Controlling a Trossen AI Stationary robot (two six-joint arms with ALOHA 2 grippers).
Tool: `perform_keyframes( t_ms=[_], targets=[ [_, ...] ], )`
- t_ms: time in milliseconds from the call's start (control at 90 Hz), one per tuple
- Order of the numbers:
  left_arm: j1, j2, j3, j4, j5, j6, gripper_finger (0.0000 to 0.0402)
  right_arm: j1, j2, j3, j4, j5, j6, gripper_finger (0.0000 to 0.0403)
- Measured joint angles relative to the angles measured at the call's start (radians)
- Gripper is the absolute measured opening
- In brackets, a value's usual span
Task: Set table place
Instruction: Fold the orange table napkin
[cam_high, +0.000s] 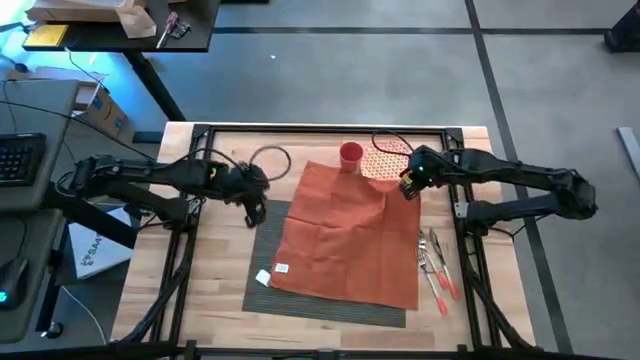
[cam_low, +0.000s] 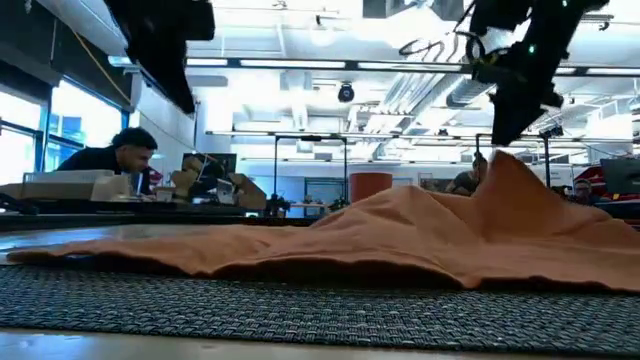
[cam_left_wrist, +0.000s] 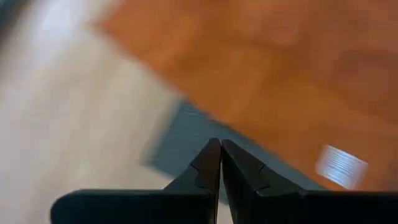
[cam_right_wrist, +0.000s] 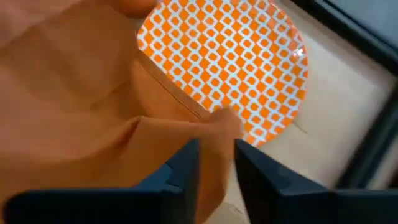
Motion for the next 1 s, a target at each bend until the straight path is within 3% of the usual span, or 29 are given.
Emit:
perform_keyframes(
  t_ms=[111, 222, 333, 556, 744, 889, 1000],
  targets=[
    [-0.100, 0.035, 0.000, 0.007, 0.121, 0.026, 0.0000, 0.006, -0.001, 0.087, -0.106, -0.076, 0.045, 0.0172],
    [-0.215, 0.096, 0.000, 0.038, 0.153, 0.034, 0.0000, 0.069, -0.001, 0.121, -0.150, -0.188, 0.124, 0.0198],
    [-0.303, 0.177, -0.010, 0.124, 0.153, 0.036, 0.0004, 0.200, 0.000, 0.118, -0.122, -0.278, 0.226, 0.0203],
    [-0.382, 0.367, -0.026, 0.320, 0.166, 0.062, 0.0069, 0.477, 0.000, 0.061, 0.006, -0.216, 0.465, 0.0193],
    [-0.400, 0.517, -0.024, 0.380, 0.165, 0.085, 0.0126, 0.587, 0.000, 0.050, 0.017, -0.186, 0.575, 0.0184],
    [-0.399, 0.597, -0.020, 0.365, 0.177, 0.081, 0.0122, 0.631, 0.000, 0.050, 0.020, -0.185, 0.589, 0.0183],
    [-0.398, 0.620, -0.016, 0.337, 0.180, 0.059, 0.0083, 0.654, 0.000, 0.050, 0.020, -0.185, 0.602, 0.0183]
  ],
)
